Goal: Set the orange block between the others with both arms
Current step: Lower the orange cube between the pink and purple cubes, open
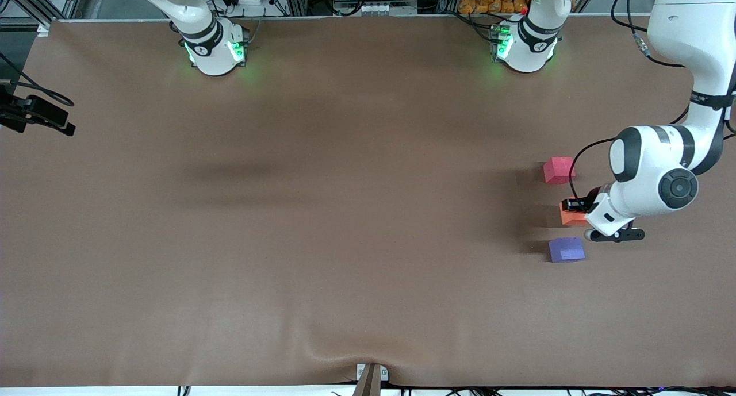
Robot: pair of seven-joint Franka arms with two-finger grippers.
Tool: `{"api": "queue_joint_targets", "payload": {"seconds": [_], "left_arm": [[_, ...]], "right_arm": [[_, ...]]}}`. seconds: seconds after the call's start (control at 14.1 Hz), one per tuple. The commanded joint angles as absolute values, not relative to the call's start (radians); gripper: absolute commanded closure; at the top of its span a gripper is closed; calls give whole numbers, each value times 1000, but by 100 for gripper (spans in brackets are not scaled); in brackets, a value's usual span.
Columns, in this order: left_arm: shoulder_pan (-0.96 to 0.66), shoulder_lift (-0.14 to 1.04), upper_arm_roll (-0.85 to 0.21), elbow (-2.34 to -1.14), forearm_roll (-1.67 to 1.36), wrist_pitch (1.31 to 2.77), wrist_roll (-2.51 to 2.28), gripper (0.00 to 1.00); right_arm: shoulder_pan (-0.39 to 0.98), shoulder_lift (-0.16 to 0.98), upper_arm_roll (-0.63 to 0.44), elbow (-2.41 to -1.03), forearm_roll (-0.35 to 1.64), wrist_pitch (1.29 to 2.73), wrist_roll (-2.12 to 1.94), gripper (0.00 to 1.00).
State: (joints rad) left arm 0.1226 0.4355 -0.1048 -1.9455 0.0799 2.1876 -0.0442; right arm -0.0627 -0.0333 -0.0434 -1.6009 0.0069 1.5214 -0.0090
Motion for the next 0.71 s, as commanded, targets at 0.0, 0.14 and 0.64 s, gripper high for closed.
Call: {"api": "queue_joint_targets", "payload": {"seconds": [0.0, 0.14, 0.64], "left_arm": [[127, 397, -120, -2022, 100, 2242, -49, 100], [124, 411, -120, -2040, 100, 2298, -49, 100], [117, 471, -120, -2033, 101, 2359, -49, 67]], "right_arm": [[-48, -34, -58, -1586, 18, 1506, -2, 0], [-48, -34, -58, -1585, 20, 1506, 0, 0], [-45, -34, -57, -1577, 18, 1508, -2, 0]]}}
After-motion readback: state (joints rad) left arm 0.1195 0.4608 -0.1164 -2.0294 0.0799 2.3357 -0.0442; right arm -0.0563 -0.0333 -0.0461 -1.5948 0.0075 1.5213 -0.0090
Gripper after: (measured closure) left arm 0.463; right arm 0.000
